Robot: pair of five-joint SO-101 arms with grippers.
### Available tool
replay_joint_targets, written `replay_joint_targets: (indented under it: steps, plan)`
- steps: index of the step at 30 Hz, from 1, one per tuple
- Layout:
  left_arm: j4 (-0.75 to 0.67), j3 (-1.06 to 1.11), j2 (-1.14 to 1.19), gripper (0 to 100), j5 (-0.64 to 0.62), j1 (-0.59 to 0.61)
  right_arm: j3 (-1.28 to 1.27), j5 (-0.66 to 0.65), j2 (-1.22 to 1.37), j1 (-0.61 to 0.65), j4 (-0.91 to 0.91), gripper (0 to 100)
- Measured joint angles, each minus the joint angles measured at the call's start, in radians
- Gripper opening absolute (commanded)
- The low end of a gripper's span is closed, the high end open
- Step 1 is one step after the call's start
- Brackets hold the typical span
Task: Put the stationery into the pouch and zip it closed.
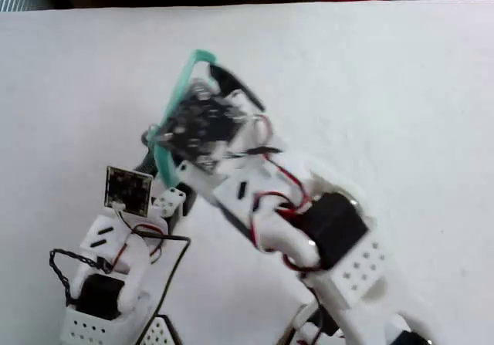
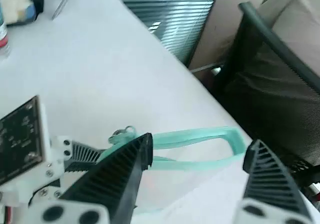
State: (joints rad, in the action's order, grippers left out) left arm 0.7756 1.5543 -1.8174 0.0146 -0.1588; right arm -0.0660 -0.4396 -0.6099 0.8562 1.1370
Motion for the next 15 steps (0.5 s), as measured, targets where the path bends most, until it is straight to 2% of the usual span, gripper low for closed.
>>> replay_joint_targets:
  steps: [5,9,15]
  plan:
    - [0.000,0.000,0.000,23,0.000,0.000,0.152,-0.025,0.170,0.017,0.120,27.9]
    - [0.000,0.008,0.000,23,0.000,0.000,0.353,-0.034,0.284,0.081,0.238,27.2]
    - [-0.006,0.015,0.000,23,0.000,0.000,0.715,-0.117,0.517,0.092,0.425,17.5]
